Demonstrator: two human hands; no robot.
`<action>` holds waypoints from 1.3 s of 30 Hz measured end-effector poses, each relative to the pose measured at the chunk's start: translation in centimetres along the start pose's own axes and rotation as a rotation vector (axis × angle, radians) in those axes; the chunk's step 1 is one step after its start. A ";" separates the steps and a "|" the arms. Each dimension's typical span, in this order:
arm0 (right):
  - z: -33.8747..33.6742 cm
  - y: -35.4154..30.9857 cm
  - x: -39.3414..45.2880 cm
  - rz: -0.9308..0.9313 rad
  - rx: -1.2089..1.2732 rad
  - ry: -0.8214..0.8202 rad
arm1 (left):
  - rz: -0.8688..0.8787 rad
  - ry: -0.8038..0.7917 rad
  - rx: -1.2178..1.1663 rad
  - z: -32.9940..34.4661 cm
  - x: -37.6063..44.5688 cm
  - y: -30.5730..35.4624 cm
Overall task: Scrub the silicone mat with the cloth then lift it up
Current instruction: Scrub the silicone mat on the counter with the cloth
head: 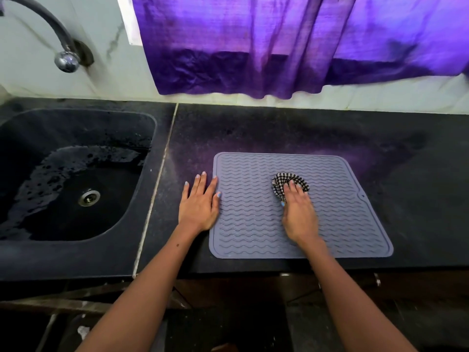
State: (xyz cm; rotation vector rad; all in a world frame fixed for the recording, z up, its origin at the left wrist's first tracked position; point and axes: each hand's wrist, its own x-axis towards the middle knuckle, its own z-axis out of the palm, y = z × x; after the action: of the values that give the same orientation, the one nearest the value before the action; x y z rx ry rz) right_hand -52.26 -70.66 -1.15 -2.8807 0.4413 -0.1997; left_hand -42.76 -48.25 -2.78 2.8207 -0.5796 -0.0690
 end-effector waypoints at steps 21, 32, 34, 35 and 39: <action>-1.2 3.4 0.1 0.353 0.354 0.282 | -0.160 -0.181 -0.457 -2.2 3.6 9.3; -1.1 3.6 0.2 0.340 0.332 0.282 | -0.189 -0.155 -0.383 -0.6 3.9 9.6; -1.1 3.5 0.2 0.336 0.336 0.279 | -0.175 -0.144 -0.356 -0.5 3.8 9.4; -1.1 3.5 0.2 0.336 0.339 0.279 | -0.167 -0.146 -0.337 -0.5 3.8 9.3; -1.3 3.5 0.1 0.340 0.350 0.273 | -0.160 -0.170 -0.310 -0.8 3.9 9.4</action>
State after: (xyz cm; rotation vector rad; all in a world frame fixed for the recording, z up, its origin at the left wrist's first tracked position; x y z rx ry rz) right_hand -53.36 -74.18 -0.73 -2.3996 0.8425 -0.5534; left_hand -42.64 -57.90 0.50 2.5659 -0.3417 -0.3967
